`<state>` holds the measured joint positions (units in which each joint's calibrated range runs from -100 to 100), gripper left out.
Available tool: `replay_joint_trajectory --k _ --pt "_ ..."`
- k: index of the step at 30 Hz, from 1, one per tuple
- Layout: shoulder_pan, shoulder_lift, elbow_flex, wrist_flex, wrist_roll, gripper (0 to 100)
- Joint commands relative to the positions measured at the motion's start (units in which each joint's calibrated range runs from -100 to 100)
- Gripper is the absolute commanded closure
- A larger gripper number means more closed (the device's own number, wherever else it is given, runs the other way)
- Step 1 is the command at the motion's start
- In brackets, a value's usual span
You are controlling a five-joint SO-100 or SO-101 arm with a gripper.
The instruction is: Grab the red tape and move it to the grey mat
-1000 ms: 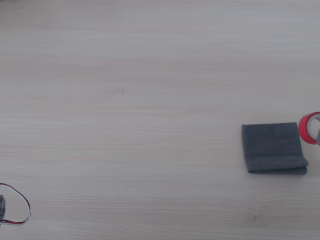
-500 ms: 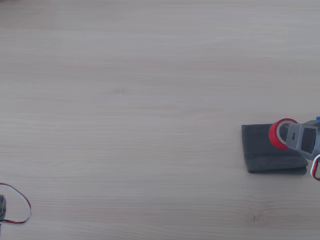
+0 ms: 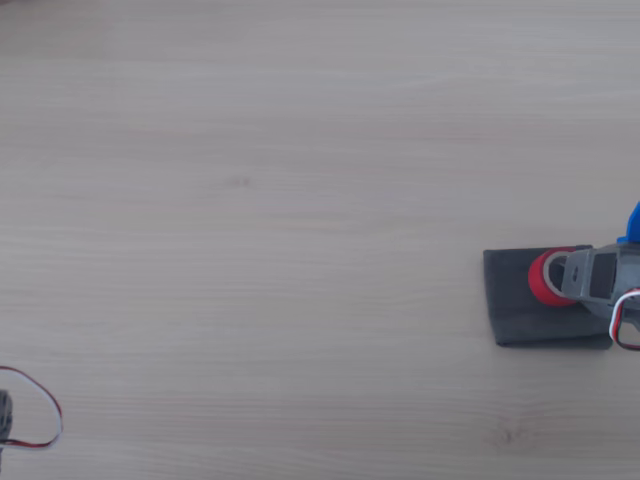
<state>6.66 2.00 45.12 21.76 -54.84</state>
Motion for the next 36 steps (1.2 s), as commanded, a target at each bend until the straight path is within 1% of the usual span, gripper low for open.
replay_joint_trajectory --k 1,8,17,22,31,33,36 --pt "-0.44 -0.38 -2.78 -0.55 0.05 86" --pt "-0.89 -1.21 -2.78 -0.47 0.1 85" --pt "-2.6 -8.35 -1.97 -0.04 0.31 85" --pt "-4.5 -15.74 -0.34 0.04 -0.01 86" --pt "-5.58 -35.0 11.32 0.04 0.31 86" --pt "-6.21 -40.23 14.66 0.04 0.31 89" --pt "-6.39 -47.87 20.63 0.13 0.1 96"
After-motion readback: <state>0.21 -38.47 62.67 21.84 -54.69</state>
